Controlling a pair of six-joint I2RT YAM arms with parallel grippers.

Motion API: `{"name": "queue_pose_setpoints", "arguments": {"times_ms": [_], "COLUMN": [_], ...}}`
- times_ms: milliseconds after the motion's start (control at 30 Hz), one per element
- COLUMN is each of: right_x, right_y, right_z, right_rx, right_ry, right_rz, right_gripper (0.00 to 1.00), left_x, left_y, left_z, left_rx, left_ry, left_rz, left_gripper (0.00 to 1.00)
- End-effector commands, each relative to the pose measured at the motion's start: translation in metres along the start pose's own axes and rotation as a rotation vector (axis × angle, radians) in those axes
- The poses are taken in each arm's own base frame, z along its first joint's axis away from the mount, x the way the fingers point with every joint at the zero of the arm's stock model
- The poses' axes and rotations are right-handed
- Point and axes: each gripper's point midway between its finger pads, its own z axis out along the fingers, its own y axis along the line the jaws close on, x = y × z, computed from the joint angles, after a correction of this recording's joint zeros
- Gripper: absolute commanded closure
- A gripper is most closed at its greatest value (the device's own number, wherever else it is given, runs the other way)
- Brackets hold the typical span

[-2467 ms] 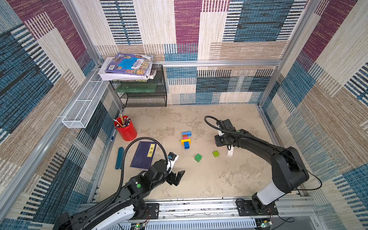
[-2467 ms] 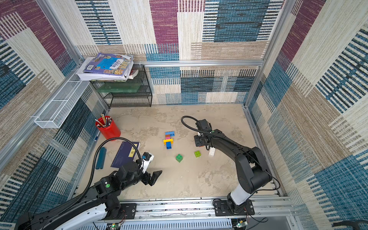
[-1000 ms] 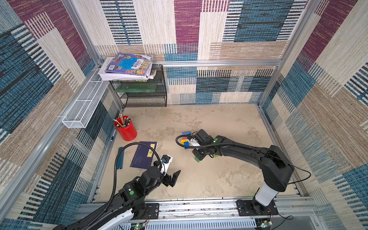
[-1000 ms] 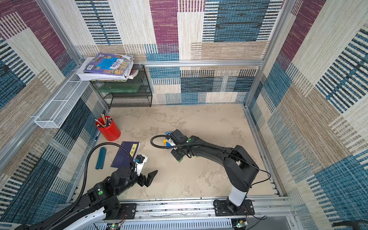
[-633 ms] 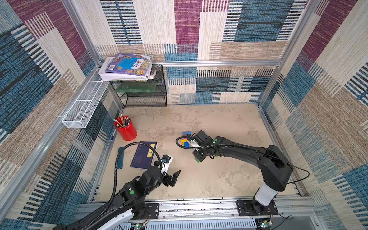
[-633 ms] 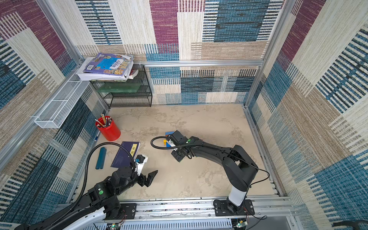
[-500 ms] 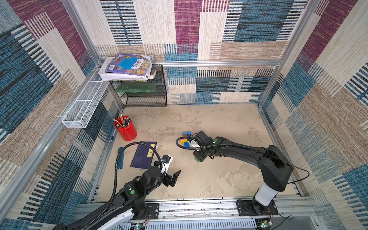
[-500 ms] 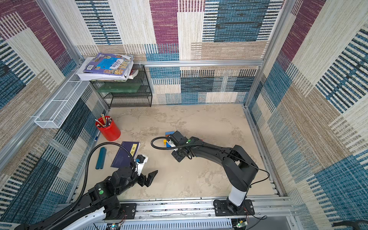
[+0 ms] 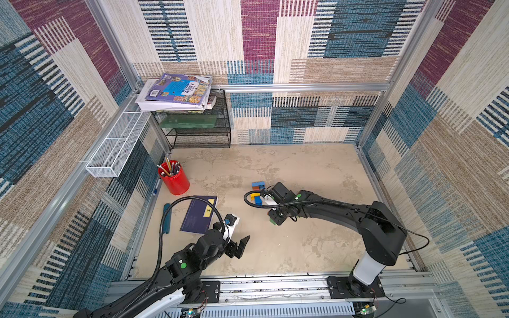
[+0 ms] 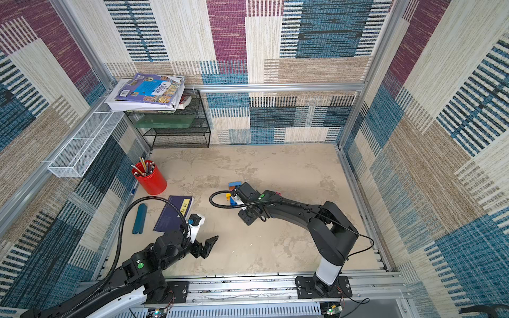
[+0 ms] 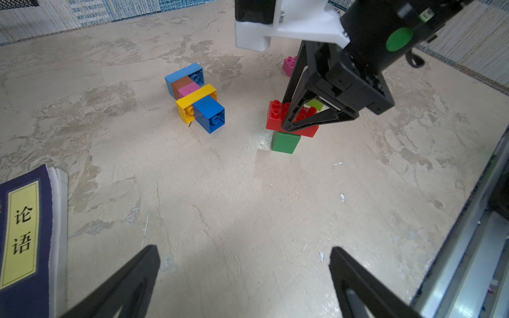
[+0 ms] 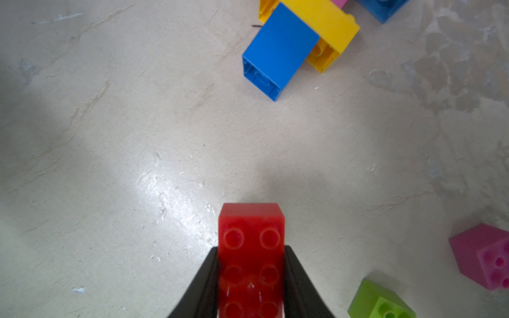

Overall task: Assemble the letter f with lego
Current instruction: Assemble the lego brick with the lego brick.

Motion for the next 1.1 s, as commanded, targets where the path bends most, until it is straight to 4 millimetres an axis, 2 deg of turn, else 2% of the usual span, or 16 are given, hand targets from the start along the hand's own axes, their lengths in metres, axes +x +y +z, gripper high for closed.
{"name": "queue_pose_setpoints", "arguments": {"times_ms": [0,300,400,600,867,1067], "right_x": [0.001,0.025,0.028,0.015,-0.009,-0.009], "right_y": [0.004,0.004,0.004,0.002,-0.002,-0.003], "right_z": [0.001,0.011,0.013,0.001,-0.03,-0.033], "right_rx": [-0.021,-0.02,-0.017,-0.021,-0.028,-0.03], "right_ry": [-0.004,0.026,0.027,-0.019,-0.114,-0.109], "right_rz": [0.013,0.058,0.067,0.075,0.078,0.073], "right_gripper": [0.77,0.79,0.8,0.8,0.78,0.78], "left_x": [-0.006,-0.007,-0.007,-0.007,-0.007,-0.008], "left_y": [0.001,0.001,0.001,0.001,0.001,0.001], "left_z": [0.0,0.0,0.0,0.0,0.0,0.0], "left_rx": [-0.007,-0.006,-0.006,-0.007,-0.008,-0.008], "left_ry": [-0.025,-0.026,-0.027,-0.026,-0.026,-0.028], "left_rz": [-0.014,-0.015,-0.016,-0.015,-0.015,-0.016], "left_gripper": [0.01,0.01,0.01,0.01,0.01,0.01]}}
